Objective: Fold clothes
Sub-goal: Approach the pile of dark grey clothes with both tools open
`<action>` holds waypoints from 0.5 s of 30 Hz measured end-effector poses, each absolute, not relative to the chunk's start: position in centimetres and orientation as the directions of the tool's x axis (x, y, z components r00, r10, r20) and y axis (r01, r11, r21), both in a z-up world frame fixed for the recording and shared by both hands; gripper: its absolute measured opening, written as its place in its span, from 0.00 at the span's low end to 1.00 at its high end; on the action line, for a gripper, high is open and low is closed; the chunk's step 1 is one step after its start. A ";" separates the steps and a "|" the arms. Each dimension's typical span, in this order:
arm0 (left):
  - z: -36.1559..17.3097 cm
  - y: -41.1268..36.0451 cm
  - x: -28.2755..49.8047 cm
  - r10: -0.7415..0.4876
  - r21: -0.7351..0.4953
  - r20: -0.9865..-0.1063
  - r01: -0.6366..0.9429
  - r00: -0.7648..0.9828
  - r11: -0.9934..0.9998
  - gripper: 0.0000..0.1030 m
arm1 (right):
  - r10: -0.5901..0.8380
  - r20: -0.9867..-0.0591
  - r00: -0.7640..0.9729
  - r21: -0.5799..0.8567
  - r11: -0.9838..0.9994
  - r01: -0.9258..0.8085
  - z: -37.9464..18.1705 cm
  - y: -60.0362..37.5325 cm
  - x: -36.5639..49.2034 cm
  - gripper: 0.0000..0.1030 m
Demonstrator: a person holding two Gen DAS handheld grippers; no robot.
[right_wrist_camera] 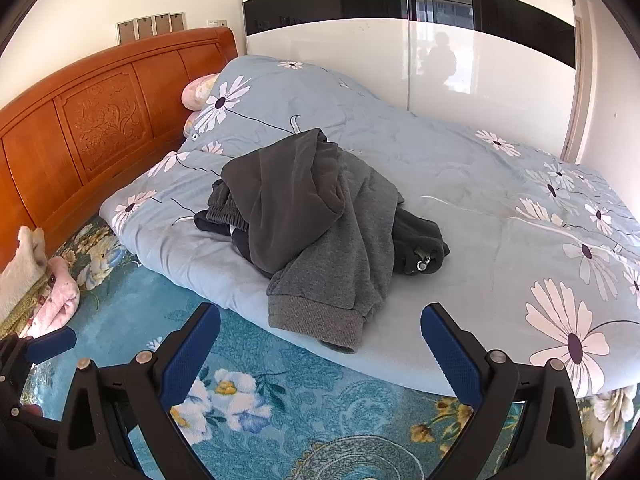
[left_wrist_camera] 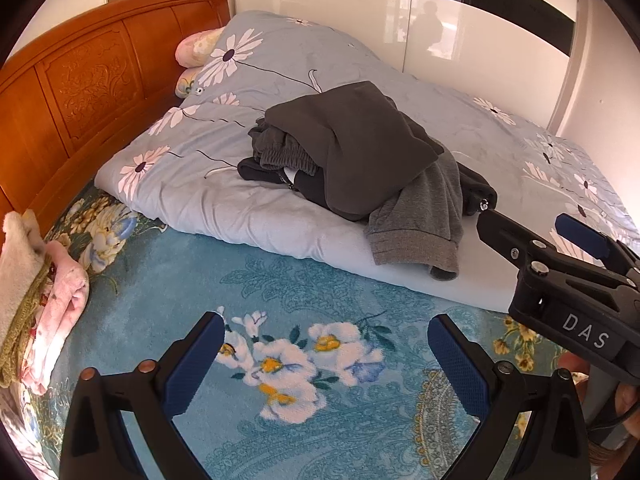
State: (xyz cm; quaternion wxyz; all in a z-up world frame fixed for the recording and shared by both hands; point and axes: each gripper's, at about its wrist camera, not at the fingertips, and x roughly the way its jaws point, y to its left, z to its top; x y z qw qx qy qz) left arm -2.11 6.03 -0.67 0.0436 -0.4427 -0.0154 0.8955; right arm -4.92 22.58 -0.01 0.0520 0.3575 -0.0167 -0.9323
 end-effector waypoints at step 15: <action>-0.1 5.9 -4.3 0.094 -0.078 -0.799 -0.053 -0.594 -0.996 1.00 | -0.145 -0.660 -0.737 0.112 -0.989 0.095 -0.4 23.0 -6.8 0.98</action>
